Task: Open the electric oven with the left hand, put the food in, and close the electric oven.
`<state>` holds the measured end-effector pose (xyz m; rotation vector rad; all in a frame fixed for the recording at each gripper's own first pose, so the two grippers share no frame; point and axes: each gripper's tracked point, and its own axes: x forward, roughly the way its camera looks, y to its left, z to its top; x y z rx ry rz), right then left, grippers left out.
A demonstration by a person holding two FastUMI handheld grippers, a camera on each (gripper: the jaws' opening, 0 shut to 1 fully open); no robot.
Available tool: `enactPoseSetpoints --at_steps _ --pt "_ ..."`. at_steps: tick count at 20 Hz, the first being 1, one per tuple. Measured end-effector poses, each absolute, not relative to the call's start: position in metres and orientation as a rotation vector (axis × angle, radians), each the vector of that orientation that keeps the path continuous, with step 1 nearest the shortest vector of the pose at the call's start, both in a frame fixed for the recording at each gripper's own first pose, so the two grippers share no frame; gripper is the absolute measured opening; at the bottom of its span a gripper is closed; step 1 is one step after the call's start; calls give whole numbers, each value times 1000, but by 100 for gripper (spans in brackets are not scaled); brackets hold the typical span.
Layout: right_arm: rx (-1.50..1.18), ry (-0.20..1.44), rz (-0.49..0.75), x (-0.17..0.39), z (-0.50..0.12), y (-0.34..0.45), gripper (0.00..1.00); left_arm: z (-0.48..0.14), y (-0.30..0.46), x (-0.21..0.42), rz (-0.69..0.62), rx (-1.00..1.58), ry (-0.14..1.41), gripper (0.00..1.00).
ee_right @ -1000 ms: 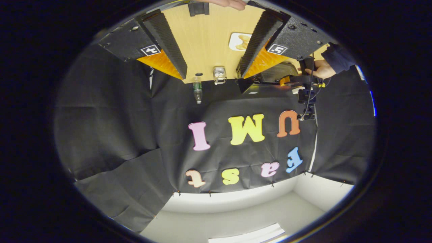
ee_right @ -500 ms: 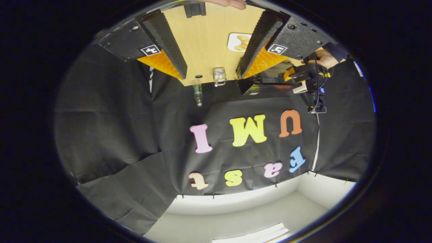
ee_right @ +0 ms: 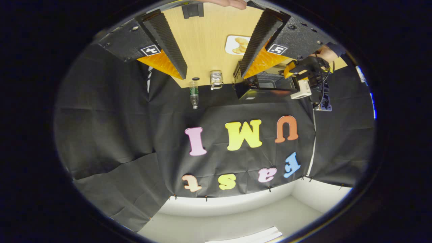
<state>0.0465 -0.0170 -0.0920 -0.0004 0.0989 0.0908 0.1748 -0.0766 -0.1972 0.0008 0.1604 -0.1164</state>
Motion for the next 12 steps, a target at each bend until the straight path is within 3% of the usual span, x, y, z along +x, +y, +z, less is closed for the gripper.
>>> enactPoseSetpoints --at_steps 12 --pt "-2 116 86 48 -97 -15 96 -246 -74 131 -128 7 314 96"
